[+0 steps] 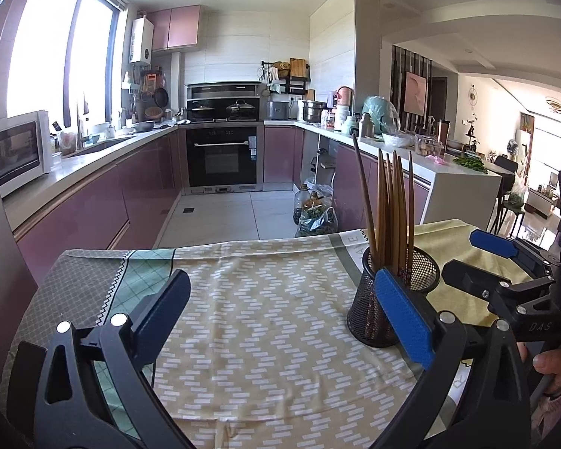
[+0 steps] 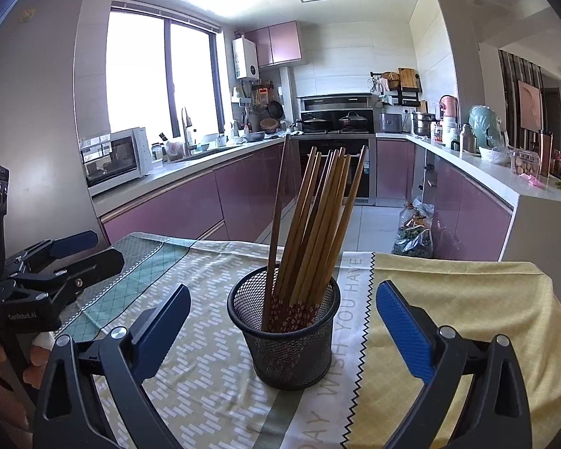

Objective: Organize utensils

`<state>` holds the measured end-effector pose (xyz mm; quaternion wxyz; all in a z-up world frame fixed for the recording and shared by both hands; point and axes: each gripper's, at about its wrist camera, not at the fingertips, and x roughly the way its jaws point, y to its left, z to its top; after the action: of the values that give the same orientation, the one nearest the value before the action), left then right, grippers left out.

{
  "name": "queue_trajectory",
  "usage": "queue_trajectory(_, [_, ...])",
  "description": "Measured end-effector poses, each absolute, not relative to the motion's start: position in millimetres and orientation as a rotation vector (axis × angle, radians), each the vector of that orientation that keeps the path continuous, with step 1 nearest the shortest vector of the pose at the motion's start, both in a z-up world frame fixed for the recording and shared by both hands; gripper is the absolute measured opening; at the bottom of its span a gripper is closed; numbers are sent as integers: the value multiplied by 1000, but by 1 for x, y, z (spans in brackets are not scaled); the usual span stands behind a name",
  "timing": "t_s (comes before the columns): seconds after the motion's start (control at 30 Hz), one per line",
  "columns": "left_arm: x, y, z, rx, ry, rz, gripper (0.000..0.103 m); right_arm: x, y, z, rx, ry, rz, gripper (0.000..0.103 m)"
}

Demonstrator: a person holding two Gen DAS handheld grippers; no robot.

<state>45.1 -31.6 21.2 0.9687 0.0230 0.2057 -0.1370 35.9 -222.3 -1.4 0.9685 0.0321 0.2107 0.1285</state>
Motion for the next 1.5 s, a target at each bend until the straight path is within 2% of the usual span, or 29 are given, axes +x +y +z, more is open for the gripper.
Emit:
queue_trajectory(0.87, [-20,-1,11,-18,269,-177,97,-30,-199,-3,59,239,170,96])
queue_trajectory(1.5, [-35,0,15,-17,212,-142,97,-42,-201,-2,70,201,146,96])
